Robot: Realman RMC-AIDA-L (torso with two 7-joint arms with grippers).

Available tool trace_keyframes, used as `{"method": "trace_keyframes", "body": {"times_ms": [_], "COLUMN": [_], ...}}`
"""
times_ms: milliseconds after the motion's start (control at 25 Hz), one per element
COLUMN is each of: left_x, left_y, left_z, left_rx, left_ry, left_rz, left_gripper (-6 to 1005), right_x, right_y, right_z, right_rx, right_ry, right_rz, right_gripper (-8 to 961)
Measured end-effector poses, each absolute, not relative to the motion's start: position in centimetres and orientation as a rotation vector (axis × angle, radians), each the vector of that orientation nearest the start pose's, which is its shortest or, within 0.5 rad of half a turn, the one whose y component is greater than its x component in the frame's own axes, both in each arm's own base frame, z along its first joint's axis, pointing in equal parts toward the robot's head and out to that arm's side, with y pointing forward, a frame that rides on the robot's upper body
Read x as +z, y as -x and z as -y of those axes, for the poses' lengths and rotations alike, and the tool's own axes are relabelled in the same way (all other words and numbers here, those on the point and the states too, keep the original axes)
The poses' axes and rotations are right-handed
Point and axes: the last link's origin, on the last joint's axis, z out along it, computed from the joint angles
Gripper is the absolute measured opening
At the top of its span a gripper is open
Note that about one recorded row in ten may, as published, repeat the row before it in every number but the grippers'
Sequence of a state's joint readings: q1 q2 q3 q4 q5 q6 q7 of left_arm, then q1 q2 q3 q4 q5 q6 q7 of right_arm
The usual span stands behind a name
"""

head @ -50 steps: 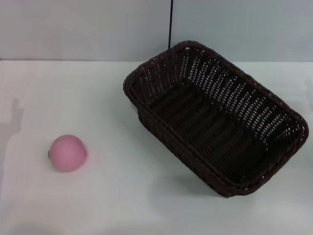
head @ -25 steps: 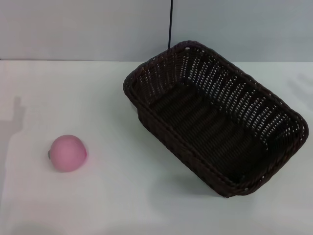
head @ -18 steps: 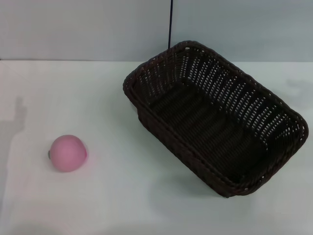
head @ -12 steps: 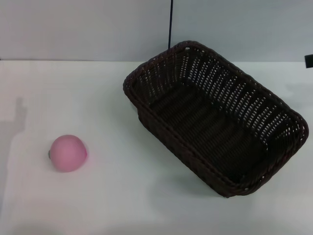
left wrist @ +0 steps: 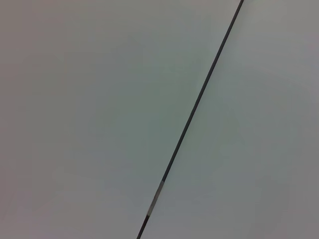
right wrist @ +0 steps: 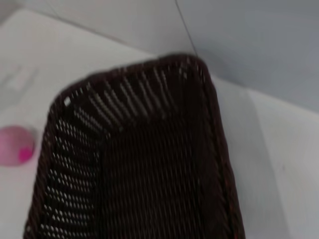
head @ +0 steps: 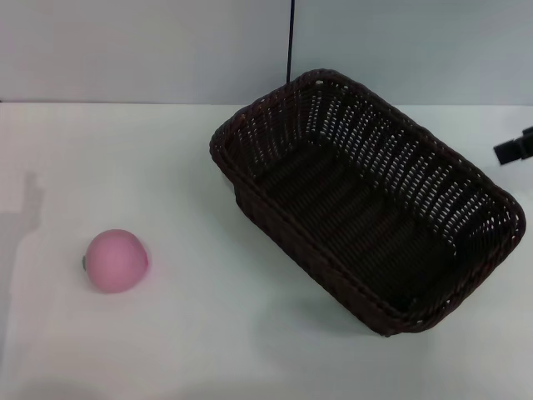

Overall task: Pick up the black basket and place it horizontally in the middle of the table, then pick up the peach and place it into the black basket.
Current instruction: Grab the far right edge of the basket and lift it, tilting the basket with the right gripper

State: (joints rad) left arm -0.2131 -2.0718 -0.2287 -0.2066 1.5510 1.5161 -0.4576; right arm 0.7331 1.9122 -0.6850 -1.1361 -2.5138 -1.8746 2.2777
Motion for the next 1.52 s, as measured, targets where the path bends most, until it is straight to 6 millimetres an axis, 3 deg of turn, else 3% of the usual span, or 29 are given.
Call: {"method": "trace_keyframes", "body": {"times_ms": [760, 960, 1520], "left_x": [0.5, 0.5, 0.4], "left_y": [36.3, 36.2, 36.2], "left_z": [-23.7, -23.8, -23.9], "left_rx": [-1.039, -1.041, -1.042], "left_ry": [1.242, 1.243, 1.245], "left_rz": [0.801, 0.799, 0.802], "left_gripper": [688, 688, 688], "right_x": [5.9, 5.0, 4.5], "right_y": [-23.9, -24.0, -24.2], "right_z": [-38.1, -38.1, -37.8], "right_rx": [-0.335, -0.368, -0.344], "right_ry": [2.6, 2.606, 2.632], "right_rz": [-1.214, -1.174, -1.134], "right_gripper": [803, 790, 307]}}
